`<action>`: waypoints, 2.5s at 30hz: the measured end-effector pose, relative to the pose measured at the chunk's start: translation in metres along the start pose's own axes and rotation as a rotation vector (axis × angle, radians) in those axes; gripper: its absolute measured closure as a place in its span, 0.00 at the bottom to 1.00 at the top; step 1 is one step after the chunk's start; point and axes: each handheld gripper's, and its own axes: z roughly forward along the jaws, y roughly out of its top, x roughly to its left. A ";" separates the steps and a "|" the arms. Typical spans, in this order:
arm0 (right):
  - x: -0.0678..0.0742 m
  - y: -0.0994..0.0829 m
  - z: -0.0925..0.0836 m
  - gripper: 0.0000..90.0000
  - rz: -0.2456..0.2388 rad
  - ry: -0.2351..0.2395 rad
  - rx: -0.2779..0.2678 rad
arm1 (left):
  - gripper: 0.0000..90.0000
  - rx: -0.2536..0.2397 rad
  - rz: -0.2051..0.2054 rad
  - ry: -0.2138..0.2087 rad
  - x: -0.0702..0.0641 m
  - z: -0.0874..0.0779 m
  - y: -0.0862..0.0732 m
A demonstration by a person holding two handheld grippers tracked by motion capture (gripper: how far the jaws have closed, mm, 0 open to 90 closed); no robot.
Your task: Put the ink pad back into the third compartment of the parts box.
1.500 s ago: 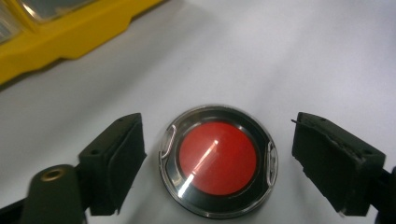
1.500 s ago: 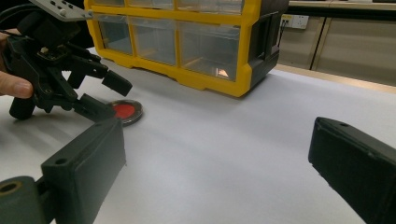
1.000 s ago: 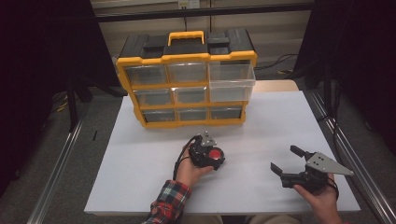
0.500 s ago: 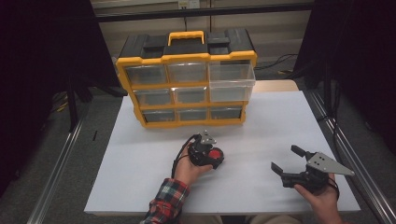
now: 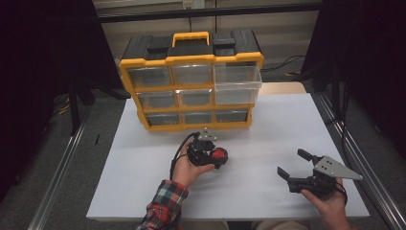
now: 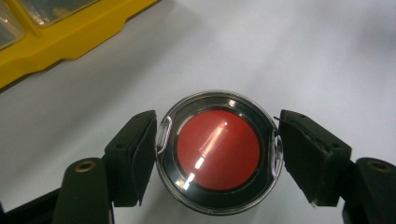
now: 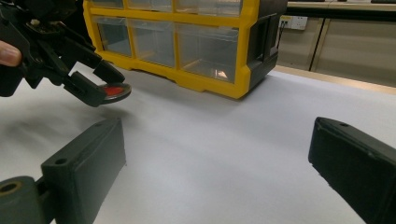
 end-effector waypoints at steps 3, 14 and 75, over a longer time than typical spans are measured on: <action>0.000 0.000 -0.001 0.04 0.005 -0.002 -0.003 | 0.34 -0.006 0.000 -0.014 0.001 -0.004 0.003; 0.000 0.000 -0.001 0.04 0.001 -0.003 0.000 | 0.34 -0.015 -0.017 -0.053 0.002 -0.021 0.015; 0.000 0.000 -0.001 0.04 -0.001 -0.004 0.000 | 0.34 0.077 0.039 -0.162 -0.006 -0.087 0.075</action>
